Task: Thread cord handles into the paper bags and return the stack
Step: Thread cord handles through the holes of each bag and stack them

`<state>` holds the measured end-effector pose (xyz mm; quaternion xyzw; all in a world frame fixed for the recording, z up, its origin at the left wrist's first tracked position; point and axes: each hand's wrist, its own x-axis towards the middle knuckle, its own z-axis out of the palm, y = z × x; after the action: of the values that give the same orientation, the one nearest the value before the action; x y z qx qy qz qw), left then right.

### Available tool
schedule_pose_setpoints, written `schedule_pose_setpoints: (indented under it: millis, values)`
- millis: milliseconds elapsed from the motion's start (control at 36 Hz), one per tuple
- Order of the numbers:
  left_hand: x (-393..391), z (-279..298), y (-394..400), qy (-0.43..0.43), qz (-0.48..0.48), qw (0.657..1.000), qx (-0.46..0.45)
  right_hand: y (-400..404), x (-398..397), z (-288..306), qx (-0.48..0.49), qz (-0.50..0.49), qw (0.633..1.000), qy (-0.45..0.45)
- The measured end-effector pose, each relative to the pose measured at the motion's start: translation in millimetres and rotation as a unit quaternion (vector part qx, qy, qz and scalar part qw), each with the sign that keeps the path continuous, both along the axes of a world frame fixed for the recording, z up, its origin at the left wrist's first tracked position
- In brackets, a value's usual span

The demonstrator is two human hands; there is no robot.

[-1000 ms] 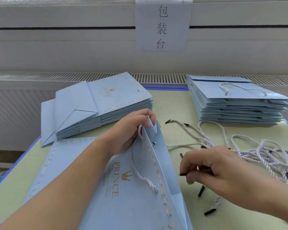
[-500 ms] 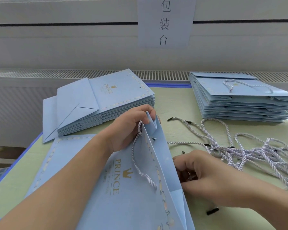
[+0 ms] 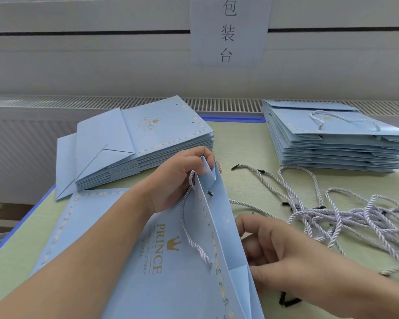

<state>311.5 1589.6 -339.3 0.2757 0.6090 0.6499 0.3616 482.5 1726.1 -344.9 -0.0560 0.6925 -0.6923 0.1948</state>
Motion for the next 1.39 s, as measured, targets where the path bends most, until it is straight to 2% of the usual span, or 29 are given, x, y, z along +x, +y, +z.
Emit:
schedule_pose_setpoints:
  millis: [111, 278, 333, 417, 500, 694, 861, 1028, 1194, 1389]
  values:
    - [0.1, 0.1, 0.3, 0.002, 0.000, 1.000, -0.002, 5.9, 3.0, 3.0, -0.083, -0.031, 0.994, -0.059]
    - [0.6, 0.4, 0.4, -0.004, -0.001, 1.000, 0.000, 2.4, 5.5, 8.7, -0.121, -0.089, 0.986, -0.078]
    - [1.5, 1.4, 0.3, -0.004, 0.000, 1.000, -0.001, 0.4, 6.6, 9.3, -0.110, -0.113, 0.986, -0.050]
    - [2.5, 1.7, 0.7, 0.000, 0.004, 1.000, -0.009, -1.8, 8.4, 12.7, -0.051, -0.093, 0.994, 0.024]
    - [3.7, 2.1, 0.7, 0.001, 0.002, 1.000, -0.011, -2.1, 7.7, 17.8, -0.042, -0.070, 0.996, 0.040]
    - [4.8, 3.6, 1.3, 0.002, 0.012, 1.000, -0.018, 1.8, 8.8, 15.2, -0.076, -0.067, 0.994, -0.030]
    - [1.6, 2.4, -0.1, -0.015, -0.002, 1.000, 0.005, -5.9, 11.6, 11.7, -0.164, -0.155, 0.967, -0.117]
    - [2.0, 2.6, -0.3, -0.003, -0.003, 1.000, 0.002, 5.0, 8.7, 8.2, -0.182, -0.059, 0.962, -0.197]
    - [3.3, 1.6, 0.1, -0.017, -0.002, 1.000, 0.010, -1.5, 0.3, 8.1, -0.060, 0.008, 0.991, -0.119]
    - [1.3, 1.3, 0.8, -0.014, 0.002, 1.000, 0.015, -5.5, -8.4, 13.5, -0.059, 0.050, 0.992, -0.102]
